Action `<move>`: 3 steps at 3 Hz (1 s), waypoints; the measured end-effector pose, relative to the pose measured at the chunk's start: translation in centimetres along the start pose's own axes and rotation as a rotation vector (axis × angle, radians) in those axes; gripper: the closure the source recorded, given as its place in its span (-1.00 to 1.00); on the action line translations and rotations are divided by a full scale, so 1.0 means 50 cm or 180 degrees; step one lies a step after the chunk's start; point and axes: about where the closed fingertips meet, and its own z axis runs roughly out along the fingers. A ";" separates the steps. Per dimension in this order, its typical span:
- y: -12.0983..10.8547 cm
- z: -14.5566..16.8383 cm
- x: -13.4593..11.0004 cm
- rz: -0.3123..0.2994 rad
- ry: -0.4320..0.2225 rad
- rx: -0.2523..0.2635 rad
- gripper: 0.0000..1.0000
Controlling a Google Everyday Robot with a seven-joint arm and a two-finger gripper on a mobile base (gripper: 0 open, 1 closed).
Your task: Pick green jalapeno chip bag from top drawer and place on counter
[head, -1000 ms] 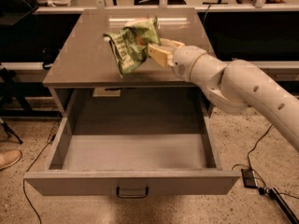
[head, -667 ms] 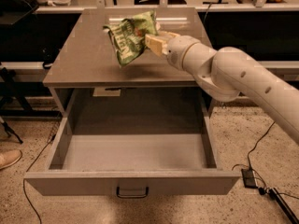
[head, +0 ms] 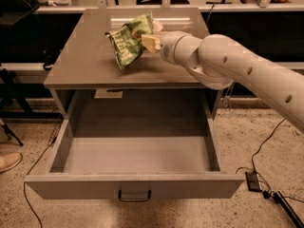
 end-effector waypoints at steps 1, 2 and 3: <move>-0.017 0.014 0.030 0.0004 0.0138 0.0029 -0.76; -0.026 0.014 0.048 0.0013 0.0184 0.0042 -1.00; -0.047 -0.036 0.077 0.0039 0.0170 0.0163 -1.00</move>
Offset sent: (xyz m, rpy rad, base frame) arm 0.0119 -0.0174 -0.0403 -0.0412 0.0686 -0.0194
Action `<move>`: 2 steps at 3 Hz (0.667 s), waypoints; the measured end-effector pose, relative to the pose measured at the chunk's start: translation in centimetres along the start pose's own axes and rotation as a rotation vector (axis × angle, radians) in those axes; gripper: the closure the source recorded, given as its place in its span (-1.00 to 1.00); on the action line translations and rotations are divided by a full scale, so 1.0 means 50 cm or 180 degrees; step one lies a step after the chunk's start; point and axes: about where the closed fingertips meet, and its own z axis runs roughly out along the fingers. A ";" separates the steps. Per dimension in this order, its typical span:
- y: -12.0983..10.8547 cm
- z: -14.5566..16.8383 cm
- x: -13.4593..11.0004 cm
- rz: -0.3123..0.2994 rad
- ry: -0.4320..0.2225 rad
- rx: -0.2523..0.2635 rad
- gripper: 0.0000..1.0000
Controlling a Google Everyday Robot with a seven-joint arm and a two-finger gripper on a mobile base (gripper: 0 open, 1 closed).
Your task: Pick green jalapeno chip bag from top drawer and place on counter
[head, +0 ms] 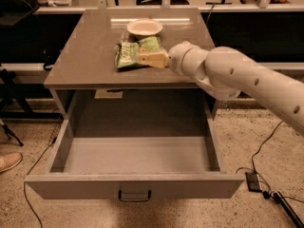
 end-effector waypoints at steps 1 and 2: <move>-0.030 -0.079 0.029 0.0088 -0.0072 0.0214 -1.00; -0.077 -0.182 0.034 0.0149 -0.0325 0.0487 -1.00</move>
Offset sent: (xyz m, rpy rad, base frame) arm -0.1005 -0.1734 0.0091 0.1264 -0.1070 -0.3295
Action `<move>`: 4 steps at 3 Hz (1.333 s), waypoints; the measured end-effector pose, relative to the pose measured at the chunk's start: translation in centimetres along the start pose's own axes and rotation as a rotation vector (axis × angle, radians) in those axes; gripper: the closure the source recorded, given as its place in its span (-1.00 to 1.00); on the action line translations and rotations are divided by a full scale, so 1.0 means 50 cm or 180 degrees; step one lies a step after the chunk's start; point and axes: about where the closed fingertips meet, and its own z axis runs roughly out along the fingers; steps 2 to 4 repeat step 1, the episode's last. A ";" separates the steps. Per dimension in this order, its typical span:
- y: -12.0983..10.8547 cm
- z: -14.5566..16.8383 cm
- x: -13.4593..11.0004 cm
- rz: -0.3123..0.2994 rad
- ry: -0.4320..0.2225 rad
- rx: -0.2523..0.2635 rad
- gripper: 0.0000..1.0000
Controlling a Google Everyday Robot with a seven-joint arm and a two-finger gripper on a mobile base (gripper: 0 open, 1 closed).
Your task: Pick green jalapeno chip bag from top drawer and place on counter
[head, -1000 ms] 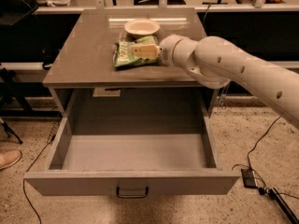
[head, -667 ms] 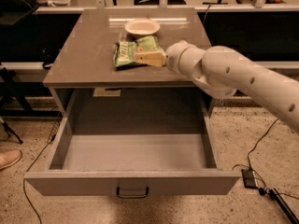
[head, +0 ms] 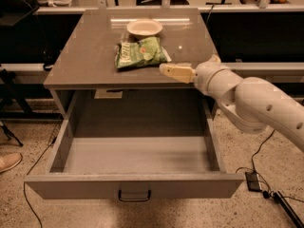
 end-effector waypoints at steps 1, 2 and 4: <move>-0.082 -0.082 -0.045 0.0035 -0.0248 0.0217 -1.00; -0.082 -0.082 -0.045 0.0035 -0.0248 0.0217 -1.00; -0.082 -0.082 -0.045 0.0035 -0.0248 0.0217 -1.00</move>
Offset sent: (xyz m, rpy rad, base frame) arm 0.0000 0.0000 0.0000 0.0000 0.0000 0.0000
